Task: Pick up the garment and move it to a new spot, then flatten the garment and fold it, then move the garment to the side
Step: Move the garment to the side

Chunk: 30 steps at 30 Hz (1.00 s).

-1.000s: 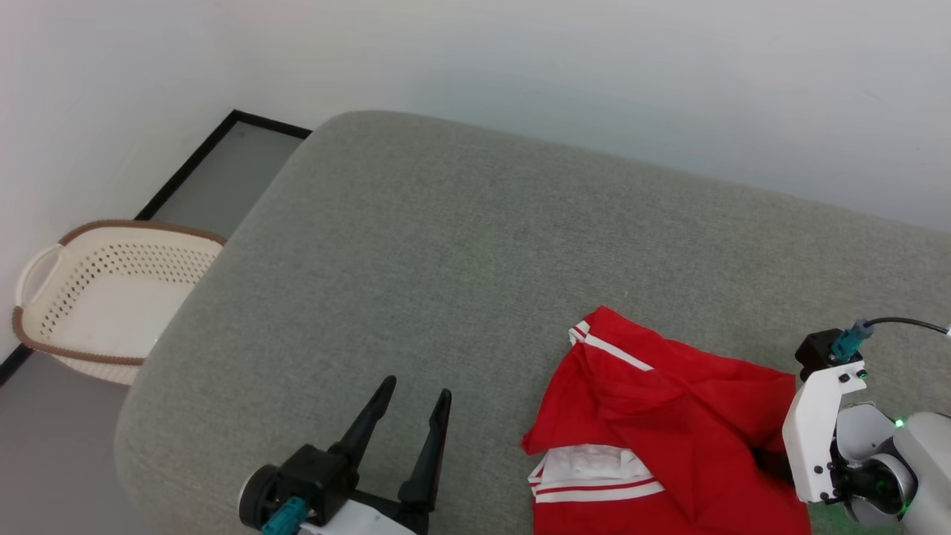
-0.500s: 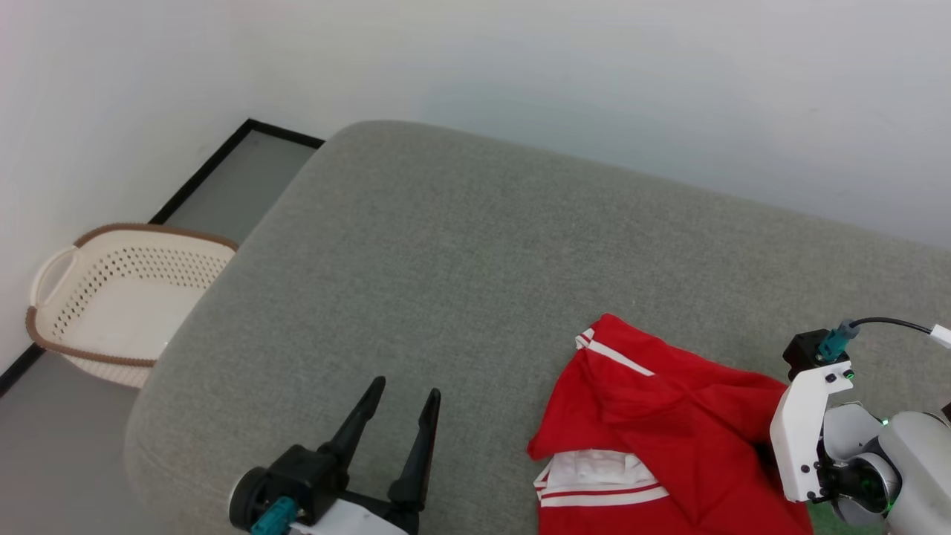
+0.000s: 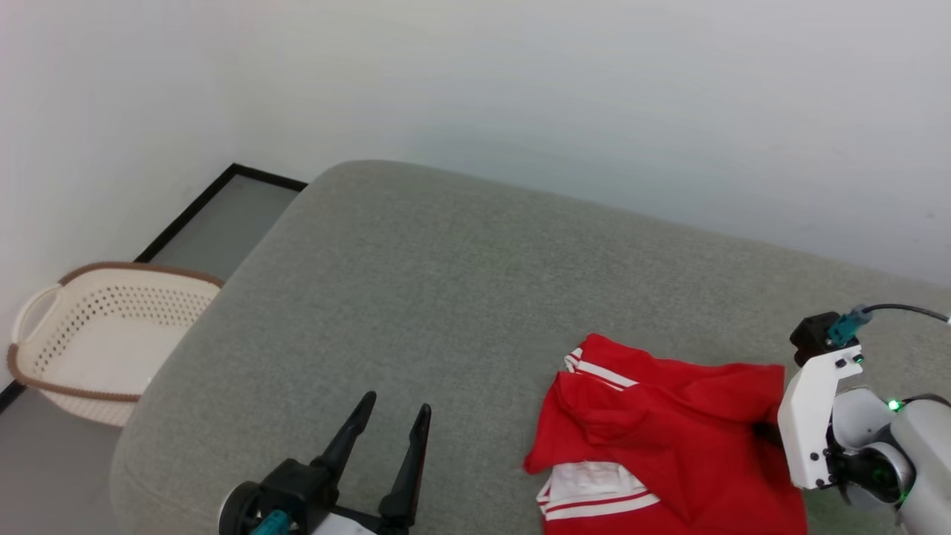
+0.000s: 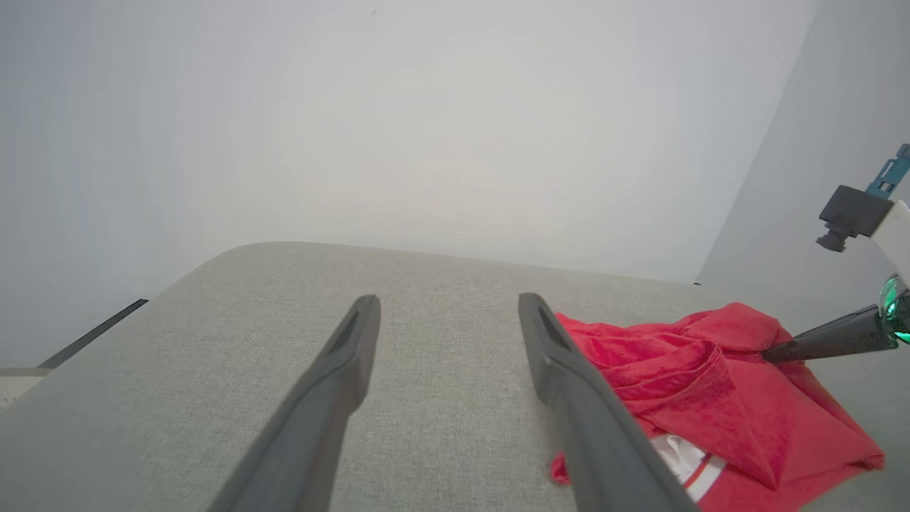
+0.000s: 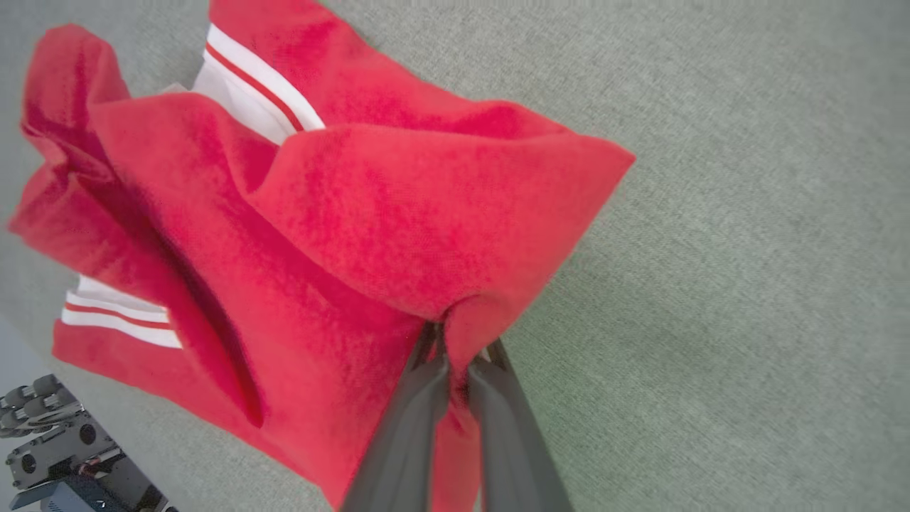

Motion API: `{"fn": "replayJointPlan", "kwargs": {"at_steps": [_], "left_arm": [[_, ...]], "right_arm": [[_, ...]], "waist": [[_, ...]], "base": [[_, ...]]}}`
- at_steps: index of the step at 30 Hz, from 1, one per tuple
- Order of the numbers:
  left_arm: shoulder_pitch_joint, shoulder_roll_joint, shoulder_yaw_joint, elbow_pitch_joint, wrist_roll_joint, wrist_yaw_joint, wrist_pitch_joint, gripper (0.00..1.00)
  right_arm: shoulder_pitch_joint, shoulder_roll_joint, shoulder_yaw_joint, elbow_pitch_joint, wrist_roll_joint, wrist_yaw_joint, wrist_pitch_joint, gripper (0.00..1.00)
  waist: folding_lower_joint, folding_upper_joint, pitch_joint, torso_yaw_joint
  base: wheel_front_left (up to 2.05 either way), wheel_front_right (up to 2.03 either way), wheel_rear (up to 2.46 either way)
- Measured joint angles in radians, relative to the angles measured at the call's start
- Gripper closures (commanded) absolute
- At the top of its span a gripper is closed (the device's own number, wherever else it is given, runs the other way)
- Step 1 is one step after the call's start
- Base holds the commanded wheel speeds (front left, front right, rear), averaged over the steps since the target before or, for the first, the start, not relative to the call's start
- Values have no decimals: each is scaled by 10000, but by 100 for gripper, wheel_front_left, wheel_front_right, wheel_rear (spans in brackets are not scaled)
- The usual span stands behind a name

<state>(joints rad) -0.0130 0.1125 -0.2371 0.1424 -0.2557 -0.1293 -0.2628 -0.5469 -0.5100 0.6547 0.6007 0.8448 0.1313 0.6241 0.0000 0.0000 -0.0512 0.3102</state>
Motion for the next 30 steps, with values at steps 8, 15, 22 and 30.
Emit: {"fn": "replayJointPlan", "kwargs": {"at_steps": [8, 15, 22, 30], "left_arm": [[56, 132, -17, -17, 0, 0, 0, 0], [-6, 270, -100, -15, -6, 0, 0, 0], [-205, 389, -52, -59, -56, 0, 0, 0], [-487, 566, 36, -313, -79, 0, 0, 0]], "right_arm": [[-127, -445, -35, -454, 6, 0, 17, 100], [-377, -784, -130, -546, 6, 0, -2, 100], [-673, -1122, -153, -476, -10, 2, -102, 100], [-1276, -1856, -19, -506, -96, 0, -222, 100]], "waist": [[0, 0, -178, -270], [0, 0, -175, -586], [0, 0, 0, -1043], [0, 0, 400, -1598]], "base": [[0, 0, 0], [0, 0, 0], [0, 0, 0], [0, 0, 0]]}}
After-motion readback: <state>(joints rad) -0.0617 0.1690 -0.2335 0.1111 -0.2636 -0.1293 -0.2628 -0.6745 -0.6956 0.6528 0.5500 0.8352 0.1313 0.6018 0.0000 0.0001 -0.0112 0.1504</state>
